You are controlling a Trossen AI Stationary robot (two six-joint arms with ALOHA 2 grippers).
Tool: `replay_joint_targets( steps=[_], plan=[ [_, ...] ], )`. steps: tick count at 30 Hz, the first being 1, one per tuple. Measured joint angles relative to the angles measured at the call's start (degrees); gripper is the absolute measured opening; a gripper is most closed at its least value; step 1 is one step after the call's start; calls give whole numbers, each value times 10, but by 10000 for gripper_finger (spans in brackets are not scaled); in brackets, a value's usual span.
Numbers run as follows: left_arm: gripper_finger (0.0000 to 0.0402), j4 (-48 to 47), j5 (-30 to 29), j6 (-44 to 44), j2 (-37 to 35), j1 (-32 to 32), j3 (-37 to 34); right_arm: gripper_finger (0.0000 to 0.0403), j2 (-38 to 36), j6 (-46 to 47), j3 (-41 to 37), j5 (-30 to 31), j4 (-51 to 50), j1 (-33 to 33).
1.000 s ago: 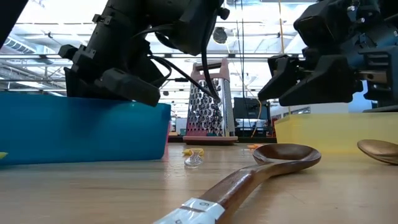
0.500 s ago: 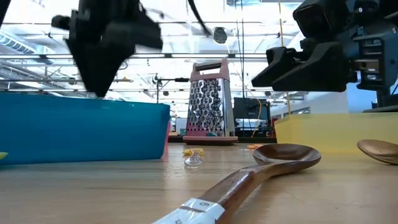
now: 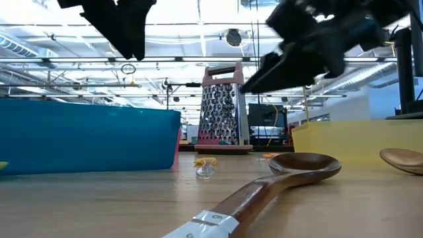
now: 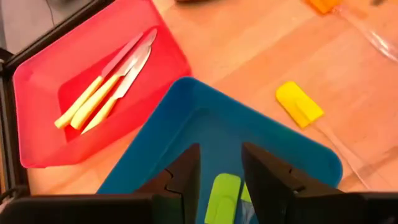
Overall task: Pick & Place Kitchen Items
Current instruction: Put the orange spatula into the blue bin
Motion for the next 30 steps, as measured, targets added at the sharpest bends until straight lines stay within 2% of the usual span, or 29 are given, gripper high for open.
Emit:
replay_joint_targets(
  steps=[5,9,12,18,24,30],
  plan=[
    [122,16,-53,-1,0,1,-15,255,0,38,62,113,-180,-33],
    [122,36,-64,-2,0,6,-31,255,0,49,89,111,-265,-67],
    [122,47,-66,-4,0,14,-45,254,0,108,92,97,-281,-99],
    [122,81,-67,-3,0,33,-76,254,3,295,92,86,-288,-152],
    [122,103,-76,28,0,53,-89,253,25,357,92,84,-264,-172],
    [122,105,-97,31,0,60,-89,253,54,383,91,70,-291,-174]
  ],
)
